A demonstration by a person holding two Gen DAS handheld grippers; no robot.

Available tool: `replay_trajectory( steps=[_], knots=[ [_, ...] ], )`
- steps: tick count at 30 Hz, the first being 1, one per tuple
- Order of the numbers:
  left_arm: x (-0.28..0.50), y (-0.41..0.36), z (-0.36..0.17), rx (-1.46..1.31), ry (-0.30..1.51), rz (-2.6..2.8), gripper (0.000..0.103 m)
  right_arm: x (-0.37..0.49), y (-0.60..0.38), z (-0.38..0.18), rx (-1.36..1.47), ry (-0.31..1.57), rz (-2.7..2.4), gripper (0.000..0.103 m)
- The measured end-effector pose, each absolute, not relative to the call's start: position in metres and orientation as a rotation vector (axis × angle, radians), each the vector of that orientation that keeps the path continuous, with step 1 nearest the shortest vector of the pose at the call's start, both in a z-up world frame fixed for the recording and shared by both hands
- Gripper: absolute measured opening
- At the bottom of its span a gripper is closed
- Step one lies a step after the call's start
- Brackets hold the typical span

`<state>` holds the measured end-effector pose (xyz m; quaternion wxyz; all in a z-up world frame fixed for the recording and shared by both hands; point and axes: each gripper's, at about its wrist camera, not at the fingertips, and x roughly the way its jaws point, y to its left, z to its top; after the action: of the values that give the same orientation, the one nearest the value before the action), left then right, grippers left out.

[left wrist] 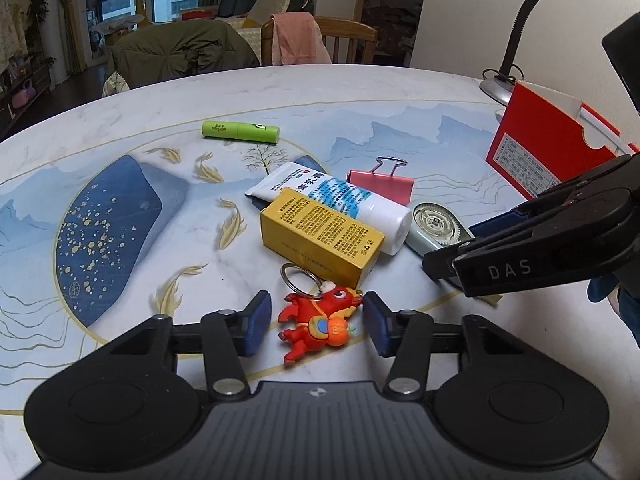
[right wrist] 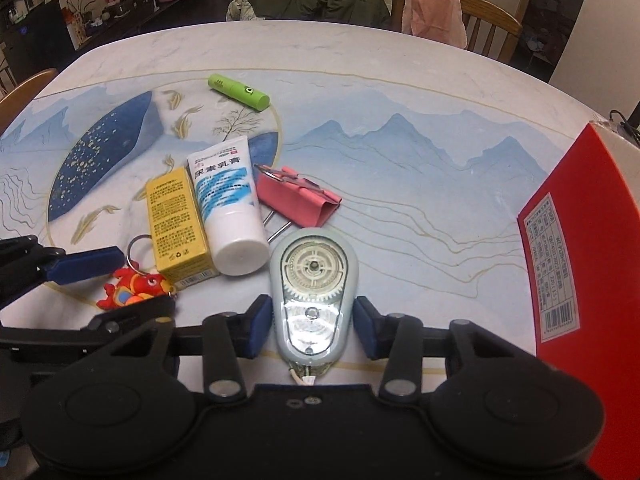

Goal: Organize rigid objects

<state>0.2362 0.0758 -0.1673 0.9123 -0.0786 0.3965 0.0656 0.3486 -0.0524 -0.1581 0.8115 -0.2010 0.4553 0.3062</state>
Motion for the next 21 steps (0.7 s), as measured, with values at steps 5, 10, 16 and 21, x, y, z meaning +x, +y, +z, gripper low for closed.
replay_trajectory(
  steps=[5, 10, 16, 21],
  knots=[
    [0.235, 0.075, -0.166, -0.173, 0.825, 0.128, 0.044, 0.343, -0.057, -0.156, -0.419, 0.962, 0.647, 0.043],
    [0.228, 0.079, -0.163, -0.211, 0.832, 0.131, 0.043, 0.336, -0.069, -0.149, -0.374, 0.970, 0.638, 0.043],
    [0.215, 0.082, -0.156, -0.276, 0.838, 0.122, 0.033, 0.319, -0.089, -0.134, -0.302, 0.970, 0.639, 0.043],
    [0.207, 0.080, -0.157, -0.258, 0.836, 0.135, 0.033, 0.305, -0.103, -0.124, -0.267, 0.969, 0.646, 0.043]
  ],
)
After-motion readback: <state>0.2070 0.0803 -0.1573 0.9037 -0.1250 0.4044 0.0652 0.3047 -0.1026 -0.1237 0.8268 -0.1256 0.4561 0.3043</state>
